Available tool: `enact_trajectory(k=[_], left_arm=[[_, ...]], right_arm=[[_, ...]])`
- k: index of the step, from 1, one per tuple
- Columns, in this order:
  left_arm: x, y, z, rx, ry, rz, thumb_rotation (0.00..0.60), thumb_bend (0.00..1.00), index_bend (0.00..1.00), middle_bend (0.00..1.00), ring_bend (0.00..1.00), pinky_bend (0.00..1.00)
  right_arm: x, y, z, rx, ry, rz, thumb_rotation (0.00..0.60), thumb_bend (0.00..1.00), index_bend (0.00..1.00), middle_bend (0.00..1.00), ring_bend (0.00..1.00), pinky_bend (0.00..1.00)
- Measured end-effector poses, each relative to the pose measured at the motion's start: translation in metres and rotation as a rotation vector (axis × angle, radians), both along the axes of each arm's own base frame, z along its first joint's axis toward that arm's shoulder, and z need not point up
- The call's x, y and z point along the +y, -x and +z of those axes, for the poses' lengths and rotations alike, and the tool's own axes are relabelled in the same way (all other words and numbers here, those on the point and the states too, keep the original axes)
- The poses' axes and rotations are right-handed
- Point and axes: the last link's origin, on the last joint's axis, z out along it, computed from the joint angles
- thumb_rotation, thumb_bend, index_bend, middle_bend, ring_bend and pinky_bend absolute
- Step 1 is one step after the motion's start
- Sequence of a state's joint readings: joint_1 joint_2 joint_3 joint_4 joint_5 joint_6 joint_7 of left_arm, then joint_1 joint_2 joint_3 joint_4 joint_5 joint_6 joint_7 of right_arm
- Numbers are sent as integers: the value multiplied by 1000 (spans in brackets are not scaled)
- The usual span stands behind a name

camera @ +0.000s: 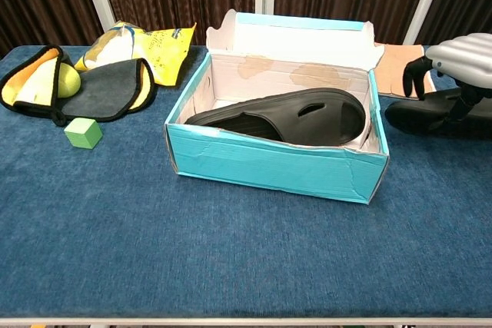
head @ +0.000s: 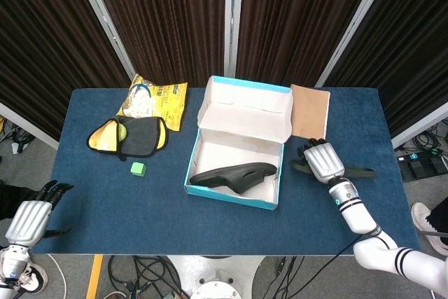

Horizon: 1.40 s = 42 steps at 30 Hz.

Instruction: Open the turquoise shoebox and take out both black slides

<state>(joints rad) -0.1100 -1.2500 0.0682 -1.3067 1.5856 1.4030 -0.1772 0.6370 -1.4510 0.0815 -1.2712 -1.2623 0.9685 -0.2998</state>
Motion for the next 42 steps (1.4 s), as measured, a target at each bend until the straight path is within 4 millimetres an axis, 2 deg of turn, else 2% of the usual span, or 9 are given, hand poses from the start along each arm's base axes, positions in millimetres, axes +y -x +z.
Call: enact_trajectory(k=[4,13,16,20,25,28,35,42], left_arm=[[1,-1,0,-4,0,-3,600,4,157,148,81,294],[1,-3,1,-12,-3,-6,600,4,157,148,81,295],[2,-4,1,-13,-2,-7,600,5,157,148,81,295],[2,-5,1,-14,0,-9,600,4,157,148,81,295],[2,-5,2,-14,0,-11,600,4,157,148,81,295],[2,-5,2,-14,-4,-10,600,4,158,148,81,295],[1,-1,4,-11,-3,1,600,4,157,148,81,294],[1,-1,7,-17,-5,7,600,4,157,148,81,294]], right_arm=[[2,-1,0,-2,-24,-10,600,0,245,302,82,152],[12,-16,6,-66,-71,-18,600,0,177,267,49,127],[16,-29,12,-124,-87,-12,600,0,176,268,58,137],[20,-55,23,-215,-96,30,600,0,173,276,67,163],[11,-92,33,-260,-87,113,600,0,172,280,74,177],[4,-106,27,-261,-115,120,600,0,173,279,74,183],[-9,-147,-12,-245,-226,132,600,0,171,267,73,187],[-13,-170,-37,-192,-287,147,600,0,125,233,51,175]])
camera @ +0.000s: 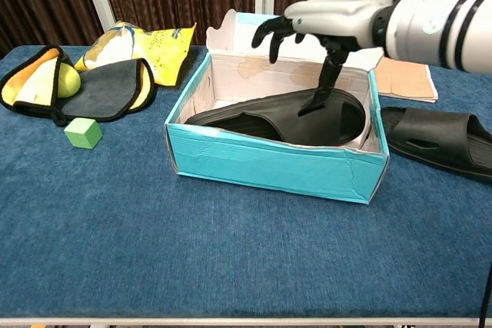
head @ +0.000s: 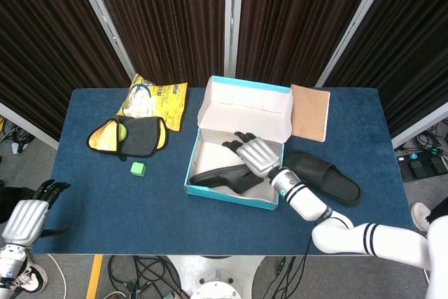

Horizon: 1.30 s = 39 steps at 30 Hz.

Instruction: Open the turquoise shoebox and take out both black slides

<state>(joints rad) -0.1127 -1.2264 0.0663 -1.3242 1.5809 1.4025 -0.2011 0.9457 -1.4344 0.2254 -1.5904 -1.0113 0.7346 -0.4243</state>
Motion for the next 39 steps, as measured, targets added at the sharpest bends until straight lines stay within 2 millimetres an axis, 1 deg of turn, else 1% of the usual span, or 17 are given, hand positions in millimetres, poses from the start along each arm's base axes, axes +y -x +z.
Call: enact_trajectory(k=[5,11,14,17,20,23,28,31,34,39], left_arm=[[0,2,3,-2,0,7,600,5,157,148,81,294],[-1,3,4,-7,0,9,600,4,157,148,81,294],[-1,3,4,-9,-1,8,600,4,157,148,81,294],[-1,3,4,-6,-1,9,600,4,158,148,81,294],[-1,4,4,-5,-2,10,600,4,157,148,81,294],[-1,5,4,-5,-2,13,600,4,157,148,81,294],[-1,5,5,-6,-6,14,600,4,157,148,81,294],[-1,5,6,-7,-6,13,600,4,157,148,81,294],[-1,5,5,-7,-4,12,600,4,157,148,81,294],[-1,4,5,-7,-3,10,600,4,157,148,81,294]], right_arm=[[-1,-8,-15,31,-38,-7,600,0,102,221,41,169],[0,-9,-23,75,-71,-22,600,0,99,221,40,168],[-1,-10,-28,98,-81,-29,600,0,98,238,51,171],[-2,-11,-34,116,-89,-33,600,0,128,289,107,237],[-3,-12,-40,130,-89,-36,600,0,231,347,190,338],[-4,-13,-44,129,-78,-37,600,18,359,409,279,452],[-5,-16,-46,110,-58,-37,600,166,570,530,425,618],[-5,-17,-45,100,-43,-26,600,276,664,596,492,687],[-5,-17,-44,88,-28,-18,600,333,725,638,534,732],[-5,-16,-40,71,-12,-13,600,371,757,659,555,757]])
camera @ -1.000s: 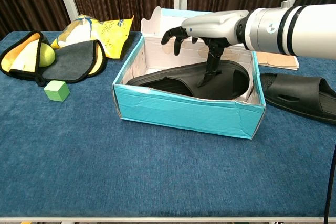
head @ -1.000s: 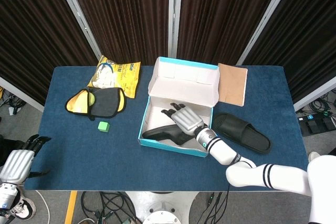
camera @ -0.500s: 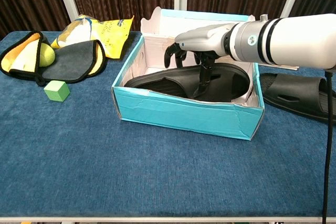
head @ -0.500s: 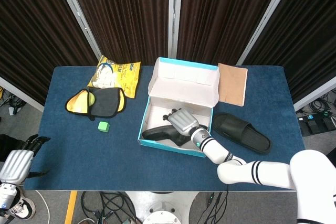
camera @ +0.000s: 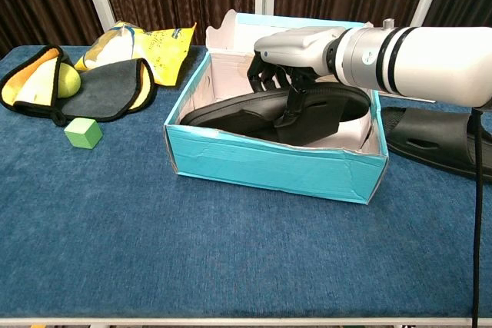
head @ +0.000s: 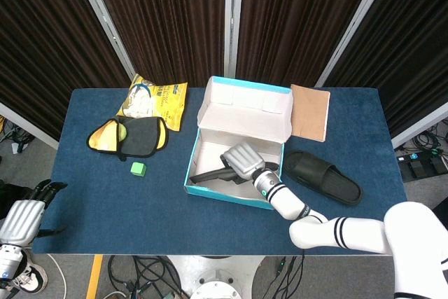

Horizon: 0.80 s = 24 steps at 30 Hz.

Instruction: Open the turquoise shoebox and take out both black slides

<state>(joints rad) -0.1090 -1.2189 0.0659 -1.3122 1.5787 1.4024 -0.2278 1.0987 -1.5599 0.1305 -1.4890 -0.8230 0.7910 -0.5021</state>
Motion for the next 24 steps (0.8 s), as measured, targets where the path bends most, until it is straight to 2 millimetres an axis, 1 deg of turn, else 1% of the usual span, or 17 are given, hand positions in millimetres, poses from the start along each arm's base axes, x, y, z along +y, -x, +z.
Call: enact_trajectory(k=[4,7,10,14,16,19,24], left_arm=[[0,0,0,1,2,1,600,4,157,148,81,294],[0,-1,-1,2,4,0,600,4,157,148,81,294],[0,-1,-1,2,4,0,600,5,157,148,81,294],[1,-3,-2,4,7,-5,600,5,157,148,81,294],[1,-3,-2,5,8,-8,600,5,157,148,81,294],[1,-5,-4,7,11,-10,600,5,157,148,81,294],[2,-8,-6,10,15,-18,600,4,157,148,81,294]], right_arm=[[0,-4,7,-39,25,11,600,381,759,659,556,758],[-1,-9,16,-84,55,29,600,384,759,659,556,758],[0,-15,30,-141,98,57,600,387,760,660,556,758],[1,-17,59,-210,166,81,600,390,760,660,556,758],[1,-14,72,-225,192,81,600,391,761,660,556,758],[3,-5,93,-235,227,70,600,390,761,660,556,758],[14,22,125,-229,260,12,600,391,761,660,556,758]])
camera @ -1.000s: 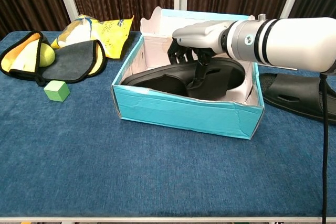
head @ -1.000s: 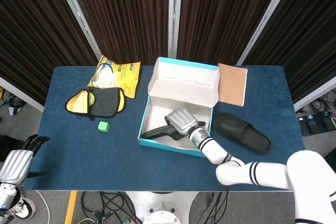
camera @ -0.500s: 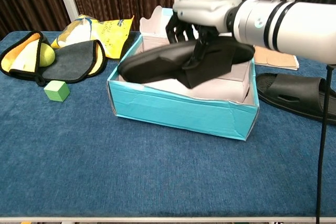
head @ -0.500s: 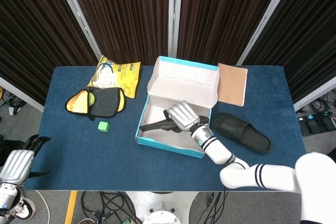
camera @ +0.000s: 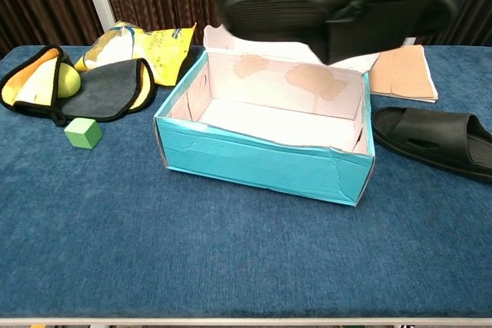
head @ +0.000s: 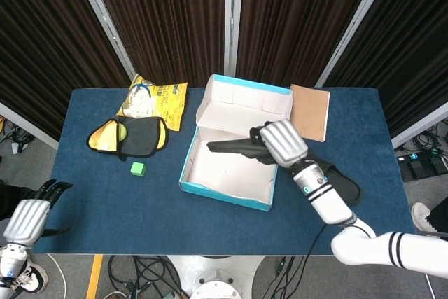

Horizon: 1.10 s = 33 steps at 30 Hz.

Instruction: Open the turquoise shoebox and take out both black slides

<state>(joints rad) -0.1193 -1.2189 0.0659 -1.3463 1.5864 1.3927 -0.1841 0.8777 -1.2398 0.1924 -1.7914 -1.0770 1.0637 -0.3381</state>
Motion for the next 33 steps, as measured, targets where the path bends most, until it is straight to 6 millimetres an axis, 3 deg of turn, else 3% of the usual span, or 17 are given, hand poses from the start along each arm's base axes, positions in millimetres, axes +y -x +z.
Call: enact_trajectory(k=[11,17,23,27,33], left_arm=[[2,-10,-8,0,22,-27,600,4,157,148,81,294],[1,-15,-10,4,29,-36,600,4,157,148,81,294],[2,-16,-11,1,30,-34,600,4,157,148,81,294],[3,-17,-12,3,36,-37,600,4,157,148,81,294],[2,-19,-12,0,34,-41,600,4,157,148,81,294]], right_arm=[[41,87,45,7,27,-216,600,390,761,660,556,758],[35,125,52,-30,59,-318,600,390,761,660,556,758],[26,162,45,-68,54,-440,600,390,761,660,556,758],[24,177,37,-103,34,-490,600,390,761,660,556,758],[15,176,32,-237,-6,-526,600,391,761,660,556,759]])
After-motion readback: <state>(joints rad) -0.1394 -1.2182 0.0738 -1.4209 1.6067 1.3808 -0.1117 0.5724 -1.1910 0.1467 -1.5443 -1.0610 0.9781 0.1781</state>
